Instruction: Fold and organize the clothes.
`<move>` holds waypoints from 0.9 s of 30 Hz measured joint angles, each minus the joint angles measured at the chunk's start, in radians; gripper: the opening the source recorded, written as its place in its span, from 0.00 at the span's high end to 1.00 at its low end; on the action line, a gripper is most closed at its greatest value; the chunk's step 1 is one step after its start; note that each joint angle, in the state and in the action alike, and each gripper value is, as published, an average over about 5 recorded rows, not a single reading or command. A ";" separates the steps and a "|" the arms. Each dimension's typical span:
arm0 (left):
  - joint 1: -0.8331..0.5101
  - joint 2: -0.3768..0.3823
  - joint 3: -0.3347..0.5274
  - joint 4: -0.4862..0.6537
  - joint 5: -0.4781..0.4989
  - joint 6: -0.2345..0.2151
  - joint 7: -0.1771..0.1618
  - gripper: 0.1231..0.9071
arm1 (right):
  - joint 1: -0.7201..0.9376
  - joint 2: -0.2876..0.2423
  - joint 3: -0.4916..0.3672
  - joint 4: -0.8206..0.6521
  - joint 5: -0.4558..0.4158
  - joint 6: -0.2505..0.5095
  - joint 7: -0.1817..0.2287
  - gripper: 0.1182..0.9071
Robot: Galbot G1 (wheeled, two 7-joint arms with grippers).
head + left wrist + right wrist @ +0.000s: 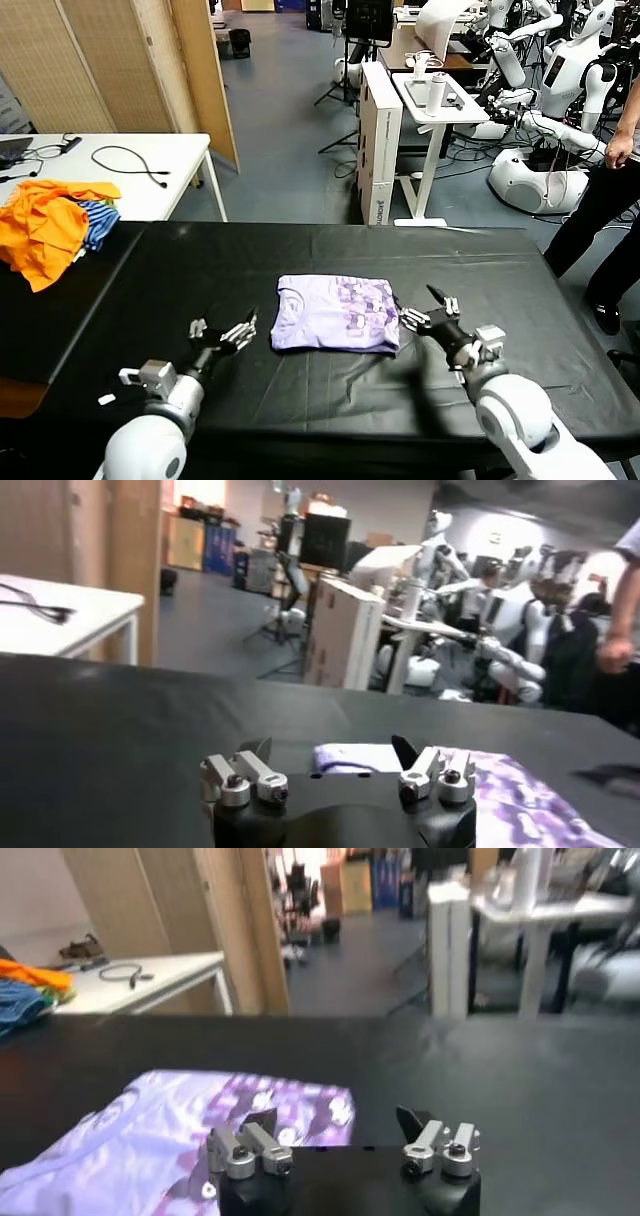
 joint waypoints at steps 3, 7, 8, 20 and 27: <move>0.024 0.008 -0.005 -0.012 -0.004 0.009 -0.027 0.00 | -0.060 0.007 0.027 0.037 -0.038 0.027 0.013 0.00; 0.073 0.020 -0.024 -0.042 0.010 0.026 -0.041 0.00 | -0.160 0.027 0.073 0.096 -0.067 0.049 0.021 0.00; 0.091 0.023 -0.030 -0.052 0.015 0.024 -0.042 0.00 | -0.189 0.033 0.085 0.114 -0.070 0.057 0.022 0.00; 0.368 0.007 -0.111 -0.161 0.043 -0.026 -0.086 0.00 | -0.476 0.079 0.170 0.224 -0.209 0.253 0.107 0.00; 0.469 0.005 -0.160 -0.186 0.046 -0.052 -0.081 0.00 | -0.651 0.099 0.159 0.238 -0.269 0.405 0.179 0.00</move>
